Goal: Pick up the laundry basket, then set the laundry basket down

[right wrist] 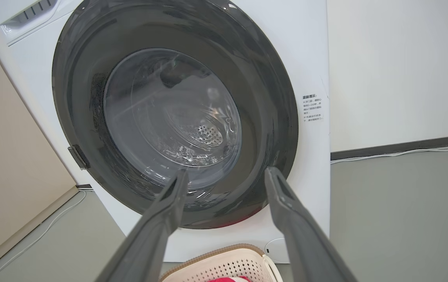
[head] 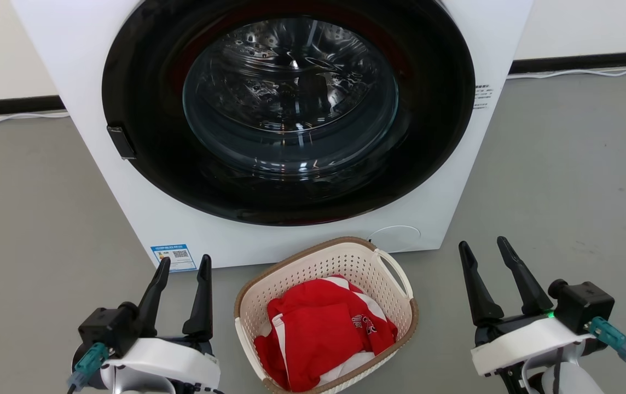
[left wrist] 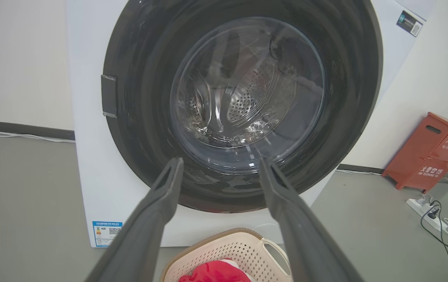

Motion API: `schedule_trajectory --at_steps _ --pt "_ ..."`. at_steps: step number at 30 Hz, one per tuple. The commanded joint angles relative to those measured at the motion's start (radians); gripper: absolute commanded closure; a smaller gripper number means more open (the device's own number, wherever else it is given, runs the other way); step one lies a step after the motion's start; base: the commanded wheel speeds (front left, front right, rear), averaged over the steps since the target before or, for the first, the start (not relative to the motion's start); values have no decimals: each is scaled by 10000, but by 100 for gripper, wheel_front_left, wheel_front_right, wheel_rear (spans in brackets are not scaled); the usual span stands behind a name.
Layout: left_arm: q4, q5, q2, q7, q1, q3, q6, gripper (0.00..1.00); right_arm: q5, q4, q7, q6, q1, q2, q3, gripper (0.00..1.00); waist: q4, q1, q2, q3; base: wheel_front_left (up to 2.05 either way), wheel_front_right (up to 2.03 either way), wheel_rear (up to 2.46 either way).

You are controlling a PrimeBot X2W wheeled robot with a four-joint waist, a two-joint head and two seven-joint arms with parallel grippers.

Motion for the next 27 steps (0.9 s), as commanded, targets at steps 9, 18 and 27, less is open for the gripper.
schedule_trajectory --at_steps 9,18,27 --pt "-340 459 108 -182 -667 251 79 0 -522 -218 -224 71 -464 -73 214 0 -7 0 0 86 0 0 0" --pt "-311 431 108 -182 -681 257 90 0 -507 -189 -224 71 -476 -42 161 0 -21 0 0 157 0 0 0" --pt "-6 145 108 -182 -762 187 38 0 -459 -233 -224 71 -514 -29 147 0 -70 0 0 465 0 0 0"
